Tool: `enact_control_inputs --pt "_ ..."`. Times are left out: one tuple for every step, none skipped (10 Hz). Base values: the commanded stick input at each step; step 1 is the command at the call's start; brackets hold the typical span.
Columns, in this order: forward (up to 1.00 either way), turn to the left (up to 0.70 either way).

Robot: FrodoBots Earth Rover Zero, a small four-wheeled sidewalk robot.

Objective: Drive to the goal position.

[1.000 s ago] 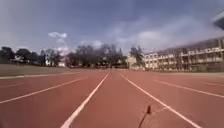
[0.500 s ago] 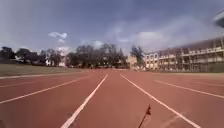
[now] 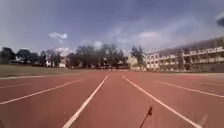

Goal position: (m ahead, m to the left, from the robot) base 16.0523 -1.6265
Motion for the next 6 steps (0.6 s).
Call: enact_control_inputs --pt "0.7 0.0" --pt "0.7 0.0" --pt "0.7 0.0" --pt "0.7 0.0" --pt "0.7 0.0" --pt "0.7 0.0"
